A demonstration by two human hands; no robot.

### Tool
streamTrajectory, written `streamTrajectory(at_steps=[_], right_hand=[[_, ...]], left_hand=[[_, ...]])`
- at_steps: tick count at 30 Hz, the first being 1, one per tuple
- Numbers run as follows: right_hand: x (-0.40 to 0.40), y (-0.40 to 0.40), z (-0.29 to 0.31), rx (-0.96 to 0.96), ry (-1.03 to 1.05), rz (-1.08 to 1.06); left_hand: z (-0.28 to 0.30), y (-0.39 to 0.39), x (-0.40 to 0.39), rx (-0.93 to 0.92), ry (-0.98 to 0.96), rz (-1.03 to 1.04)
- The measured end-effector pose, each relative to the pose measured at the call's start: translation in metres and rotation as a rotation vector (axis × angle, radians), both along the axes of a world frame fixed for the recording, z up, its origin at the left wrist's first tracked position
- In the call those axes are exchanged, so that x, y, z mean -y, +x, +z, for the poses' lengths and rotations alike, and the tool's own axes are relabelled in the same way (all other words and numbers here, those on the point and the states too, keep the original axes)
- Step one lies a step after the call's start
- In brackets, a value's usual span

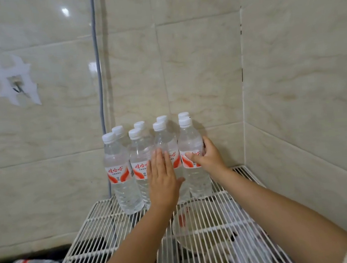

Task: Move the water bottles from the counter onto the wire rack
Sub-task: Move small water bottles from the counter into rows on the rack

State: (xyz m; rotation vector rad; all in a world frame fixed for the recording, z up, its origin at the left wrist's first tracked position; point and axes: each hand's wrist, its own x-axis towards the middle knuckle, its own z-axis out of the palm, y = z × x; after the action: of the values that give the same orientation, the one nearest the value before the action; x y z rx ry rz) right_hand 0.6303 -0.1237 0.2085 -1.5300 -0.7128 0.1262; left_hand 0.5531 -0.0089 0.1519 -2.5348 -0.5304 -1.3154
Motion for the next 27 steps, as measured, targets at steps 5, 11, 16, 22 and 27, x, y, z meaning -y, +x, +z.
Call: streamTrajectory(at_steps=[5, 11, 16, 22, 27], right_hand=[[0.0, 0.008, -0.01, 0.127, -0.149, -0.066], [0.013, 0.001, -0.014, 0.12, -0.475, -0.087], [0.022, -0.006, -0.018, 0.081, -0.45, -0.116], [0.017, -0.01, -0.021, 0.078, -0.404, -0.068], [0.009, -0.017, -0.025, 0.085, -0.368, -0.11]], left_hand=[[-0.006, -0.007, -0.004, -0.107, 0.063, -0.043], [-0.006, -0.02, -0.01, -0.26, 0.195, 0.024], [-0.01, -0.024, -0.011, -0.372, 0.194, 0.046], [-0.013, -0.023, -0.015, -0.438, 0.18, 0.025], [-0.014, -0.023, -0.015, -0.438, 0.168, 0.014]])
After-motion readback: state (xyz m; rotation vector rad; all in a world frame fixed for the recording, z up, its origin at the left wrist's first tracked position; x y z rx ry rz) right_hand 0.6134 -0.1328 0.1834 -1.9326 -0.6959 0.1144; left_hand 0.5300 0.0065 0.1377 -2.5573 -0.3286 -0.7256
